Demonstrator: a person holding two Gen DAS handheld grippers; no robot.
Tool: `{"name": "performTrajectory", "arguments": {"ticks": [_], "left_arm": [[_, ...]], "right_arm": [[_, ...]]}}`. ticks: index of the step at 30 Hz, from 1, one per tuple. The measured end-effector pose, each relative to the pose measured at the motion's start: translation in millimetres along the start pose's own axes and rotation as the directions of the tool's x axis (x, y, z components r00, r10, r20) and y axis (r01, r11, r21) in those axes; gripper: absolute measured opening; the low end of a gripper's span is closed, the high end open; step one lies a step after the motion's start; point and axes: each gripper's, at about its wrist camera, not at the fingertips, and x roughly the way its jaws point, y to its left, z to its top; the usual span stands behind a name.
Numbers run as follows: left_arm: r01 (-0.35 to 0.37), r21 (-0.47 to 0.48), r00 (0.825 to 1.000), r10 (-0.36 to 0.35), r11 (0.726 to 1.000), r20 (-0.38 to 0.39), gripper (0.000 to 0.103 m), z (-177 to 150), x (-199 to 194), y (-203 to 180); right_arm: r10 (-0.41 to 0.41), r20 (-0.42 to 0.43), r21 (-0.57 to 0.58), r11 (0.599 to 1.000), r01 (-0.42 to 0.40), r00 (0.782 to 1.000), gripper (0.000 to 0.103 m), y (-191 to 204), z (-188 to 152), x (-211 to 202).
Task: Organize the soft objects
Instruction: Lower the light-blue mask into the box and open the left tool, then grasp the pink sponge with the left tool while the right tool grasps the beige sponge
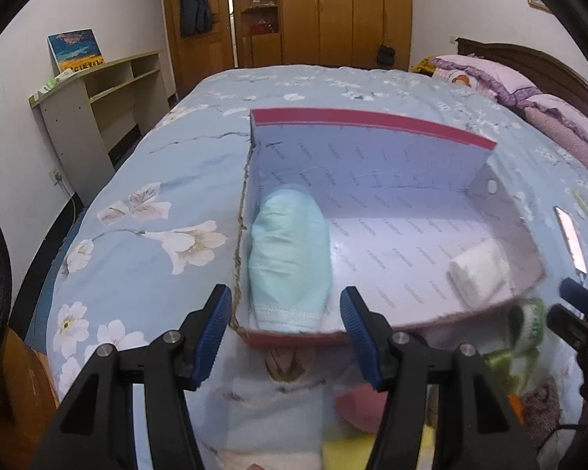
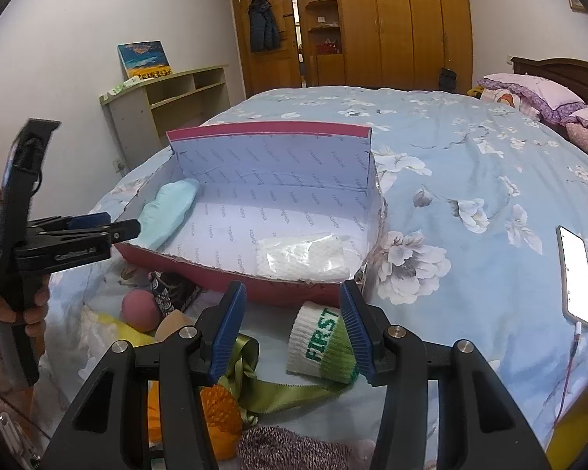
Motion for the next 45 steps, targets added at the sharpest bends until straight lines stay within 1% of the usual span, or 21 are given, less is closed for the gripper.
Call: {"name": "performTrajectory", "arguments": {"ticks": [5,11,15,20,28,33,34,37,39,40,45], "left_arm": [[0.048,0.004,0.999,-0.047,0.999,-0.016,0.061,-15,-19,-9],[0.102,0.007,0.994,-0.101,0.995,-0.047,0.061,-31,-28,-21],[0.106,0.015,0.992,-0.105,0.994,-0.070,0.061,-40,-23,-29],[0.123,-0.006,0.986,-0.122,0.992,-0.112,0.061,-49,-13,-32],[0.139,-0.024,0.984,-0.141,0.990,-0.113,0.061,-52,-12,-32],[0.182,-0.015,0.975,-0.183,0.983,-0.126,0.060,-57,-11,-37],[0.180,-0.011,0.975,-0.180,0.984,-0.131,0.060,-58,-9,-39],[0.169,-0.010,0.977,-0.169,0.986,-0.133,0.059,-59,-5,-41],[0.167,-0.015,0.978,-0.167,0.986,-0.128,0.055,-58,-4,-40],[0.164,-0.017,0.979,-0.165,0.986,-0.124,0.051,-58,-4,-39],[0.180,-0.023,0.977,-0.182,0.983,-0.109,0.049,-58,-7,-36]], "right_arm": [[0.001,-0.002,-0.005,1.000,-0.001,1.000,0.051,0,-3,-4],[0.001,-0.003,-0.004,1.000,-0.001,1.000,0.051,0,-11,-13],[0.006,-0.003,-0.004,1.000,-0.006,1.000,0.051,2,-17,-20],[0.009,-0.009,-0.006,1.000,-0.009,1.000,0.051,4,-23,-25],[0.021,-0.024,-0.001,1.000,-0.021,0.999,0.051,7,-27,-22],[0.025,-0.031,0.001,1.000,-0.025,0.999,0.051,8,-29,-20],[0.025,-0.032,0.001,1.000,-0.025,0.999,0.051,8,-29,-19],[0.026,-0.037,0.005,1.000,-0.026,0.999,0.051,8,-30,-18],[0.026,-0.040,0.004,1.000,-0.026,0.999,0.051,8,-31,-17],[0.026,-0.041,0.004,1.000,-0.026,0.999,0.051,8,-31,-17],[0.030,-0.051,0.001,1.000,-0.030,0.998,0.051,11,-32,-13]]}}
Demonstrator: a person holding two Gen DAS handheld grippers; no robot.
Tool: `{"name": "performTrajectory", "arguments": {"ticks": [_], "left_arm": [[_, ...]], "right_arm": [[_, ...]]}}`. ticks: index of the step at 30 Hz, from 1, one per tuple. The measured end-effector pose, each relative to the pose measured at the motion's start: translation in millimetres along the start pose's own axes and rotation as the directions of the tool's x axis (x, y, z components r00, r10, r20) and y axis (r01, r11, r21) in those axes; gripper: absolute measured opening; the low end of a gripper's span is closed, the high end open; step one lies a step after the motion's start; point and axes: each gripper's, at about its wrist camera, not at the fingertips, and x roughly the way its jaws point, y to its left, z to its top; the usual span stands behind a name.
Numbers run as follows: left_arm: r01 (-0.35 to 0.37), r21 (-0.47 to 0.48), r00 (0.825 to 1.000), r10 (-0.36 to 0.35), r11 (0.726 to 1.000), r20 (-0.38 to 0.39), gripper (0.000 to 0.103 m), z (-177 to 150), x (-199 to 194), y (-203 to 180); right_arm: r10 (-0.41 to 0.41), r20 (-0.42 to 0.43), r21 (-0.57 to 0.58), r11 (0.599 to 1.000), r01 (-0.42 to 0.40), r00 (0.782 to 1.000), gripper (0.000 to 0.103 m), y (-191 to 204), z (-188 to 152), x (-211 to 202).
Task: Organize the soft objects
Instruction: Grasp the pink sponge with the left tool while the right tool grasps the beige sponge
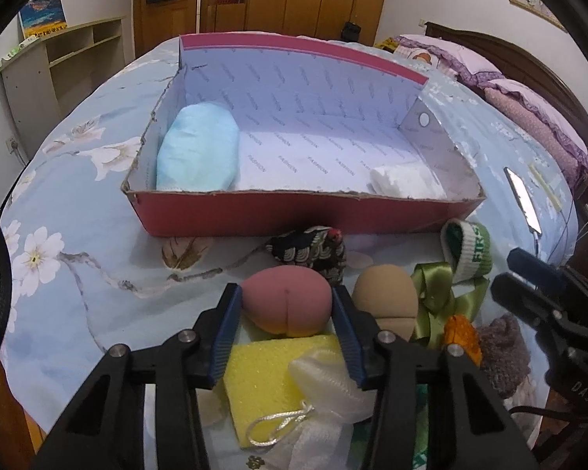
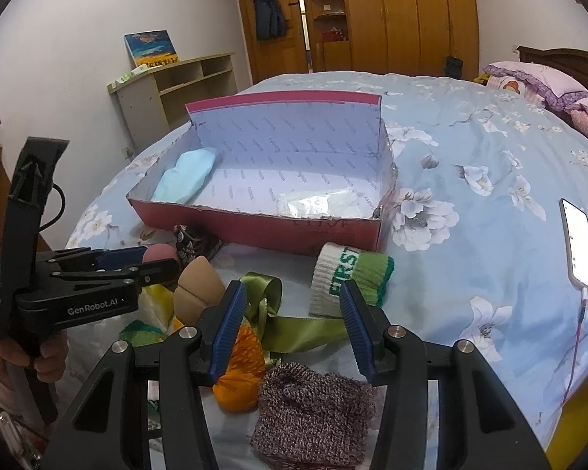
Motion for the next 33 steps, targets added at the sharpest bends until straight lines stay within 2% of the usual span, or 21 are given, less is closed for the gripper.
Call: {"name": "performTrajectory", "arguments": {"ticks": [3,8,19,24,33], "left_arm": [[0.003,-0.002,1.000,-0.003,1.000,0.015,0.049,0,-7,1],[-0.031,-0.014,0.998,0.031,0.999,0.050,0.049,2,-21,7],[-0.107,-0.079,0.992,0.112,0.991,0.065,0.049,-5,-33,40],[-0.109,-0.104,0.992,0.115,0.989,0.047,0.049,-12,-29,50],[-0.097,-0.117,0.994,0.102,0.988,0.040,0.049,-17,-21,56]], "right_arm": [[0.002,-0.002,-0.005,1.000,-0.002,1.000,0.051,2,0,0],[0.007,0.001,-0.014,1.000,-0.007,1.000,0.051,8,2,-1],[0.069,-0.031,-0.091,0.993,-0.072,0.997,0.051,48,7,15],[0.120,-0.062,-0.095,0.988,-0.126,0.991,0.051,62,10,29],[0.099,-0.115,-0.114,0.987,-0.112,0.988,0.049,71,10,57]]}}
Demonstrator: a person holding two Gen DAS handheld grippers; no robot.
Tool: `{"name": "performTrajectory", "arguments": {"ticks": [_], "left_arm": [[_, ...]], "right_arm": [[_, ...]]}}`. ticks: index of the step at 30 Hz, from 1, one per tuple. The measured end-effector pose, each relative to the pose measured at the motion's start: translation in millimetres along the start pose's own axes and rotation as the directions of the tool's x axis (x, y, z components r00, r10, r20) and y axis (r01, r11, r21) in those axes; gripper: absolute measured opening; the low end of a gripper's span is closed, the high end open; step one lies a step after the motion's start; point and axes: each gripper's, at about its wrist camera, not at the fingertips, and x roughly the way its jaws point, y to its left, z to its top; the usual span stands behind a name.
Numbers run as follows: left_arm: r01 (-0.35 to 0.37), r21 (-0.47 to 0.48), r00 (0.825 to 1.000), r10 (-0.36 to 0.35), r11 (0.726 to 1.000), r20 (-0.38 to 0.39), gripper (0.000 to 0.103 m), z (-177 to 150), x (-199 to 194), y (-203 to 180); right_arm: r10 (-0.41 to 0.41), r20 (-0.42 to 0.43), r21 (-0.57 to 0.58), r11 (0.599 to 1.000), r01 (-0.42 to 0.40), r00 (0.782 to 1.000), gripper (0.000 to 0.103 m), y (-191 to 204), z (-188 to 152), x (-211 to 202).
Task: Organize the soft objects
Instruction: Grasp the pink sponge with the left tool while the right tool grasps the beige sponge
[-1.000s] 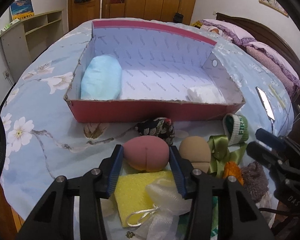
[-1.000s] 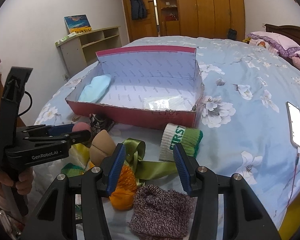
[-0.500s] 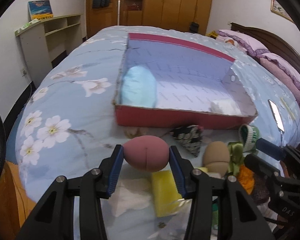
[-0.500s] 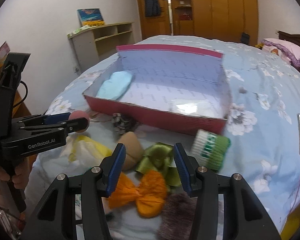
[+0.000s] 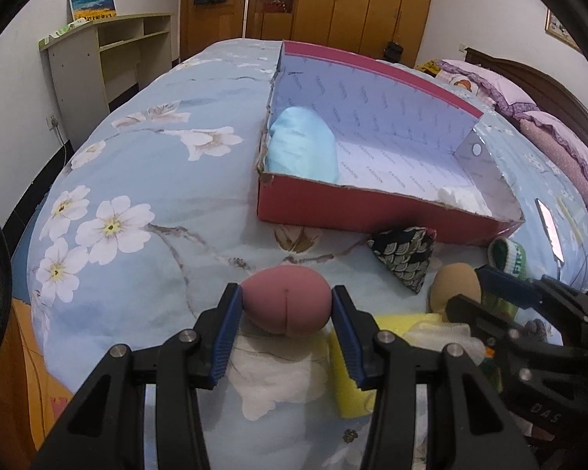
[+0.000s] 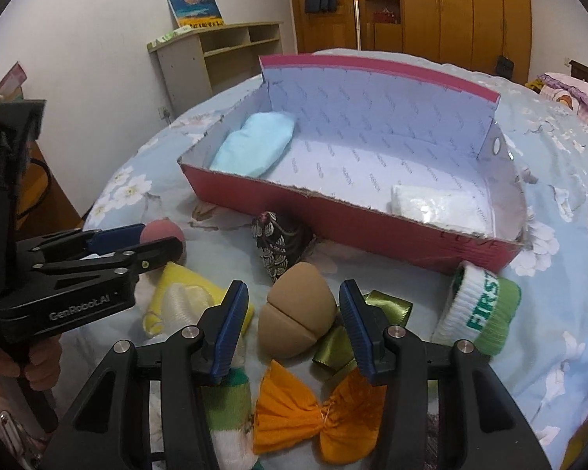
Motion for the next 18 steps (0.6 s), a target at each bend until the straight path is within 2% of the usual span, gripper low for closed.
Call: {"name": "performTrajectory", "arguments": {"ticks": [9,18], "left_arm": [[0.006,-0.006,1.000,-0.006,1.000,-0.003,0.049,-2,3,0],[0.001,-0.006,1.000,-0.001,1.000,0.007,0.049,-1,-3,-2]], "right_arm": [[-0.001,-0.021,0.017,1.000,0.002,1.000,0.036,-4,-3,11],[-0.001,0.035,0.002,1.000,0.001,0.999,0.035,-1,0,-6]]}}
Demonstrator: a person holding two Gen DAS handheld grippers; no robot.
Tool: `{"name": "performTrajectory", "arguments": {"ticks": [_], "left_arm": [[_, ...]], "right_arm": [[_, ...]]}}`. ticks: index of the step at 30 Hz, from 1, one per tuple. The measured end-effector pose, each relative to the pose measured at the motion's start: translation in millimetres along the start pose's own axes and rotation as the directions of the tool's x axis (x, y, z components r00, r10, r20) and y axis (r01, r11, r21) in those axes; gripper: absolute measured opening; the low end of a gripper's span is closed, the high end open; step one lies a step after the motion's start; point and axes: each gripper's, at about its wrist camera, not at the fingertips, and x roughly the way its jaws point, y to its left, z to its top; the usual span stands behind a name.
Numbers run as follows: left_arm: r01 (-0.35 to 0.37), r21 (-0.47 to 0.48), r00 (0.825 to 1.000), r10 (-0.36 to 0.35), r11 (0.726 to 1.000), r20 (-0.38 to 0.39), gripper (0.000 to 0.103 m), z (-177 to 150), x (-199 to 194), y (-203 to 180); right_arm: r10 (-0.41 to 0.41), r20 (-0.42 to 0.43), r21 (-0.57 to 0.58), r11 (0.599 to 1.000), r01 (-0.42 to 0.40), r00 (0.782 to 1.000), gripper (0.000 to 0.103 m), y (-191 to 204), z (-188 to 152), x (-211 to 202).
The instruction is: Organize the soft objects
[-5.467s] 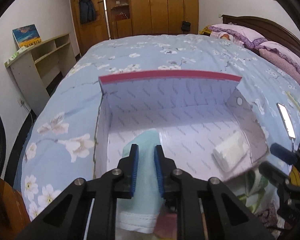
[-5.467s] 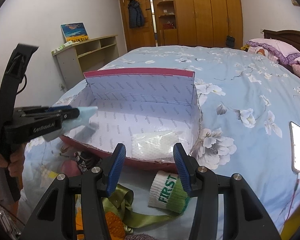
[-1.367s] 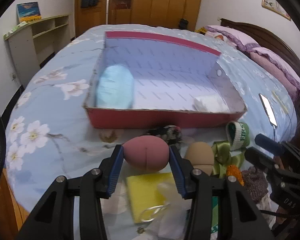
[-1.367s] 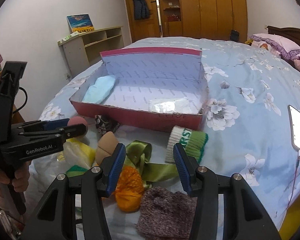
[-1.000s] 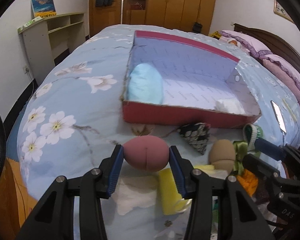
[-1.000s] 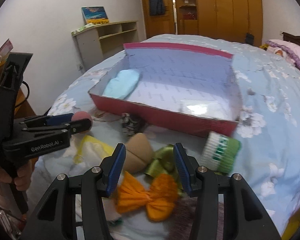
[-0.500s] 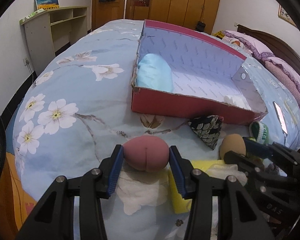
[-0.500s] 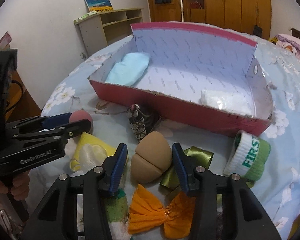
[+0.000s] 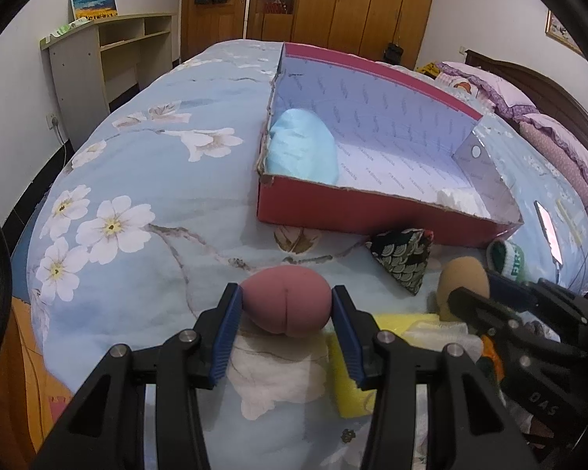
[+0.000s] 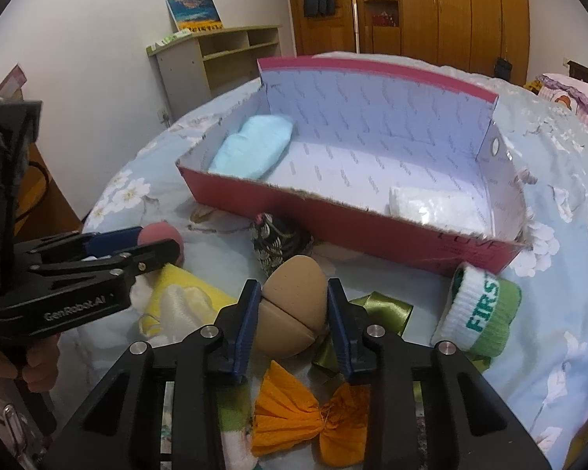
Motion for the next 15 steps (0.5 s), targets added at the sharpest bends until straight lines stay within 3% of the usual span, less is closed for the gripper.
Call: {"name": "performTrajectory", "arguments": {"ticks": [15], "left_arm": [[0.041,0.009,0.999,-0.042,0.999,0.030,0.049,14,-20,-16]], "right_arm": [[0.018,0.104,-0.003,1.000,-0.018,0.994,0.035,-8,14,-38]]}}
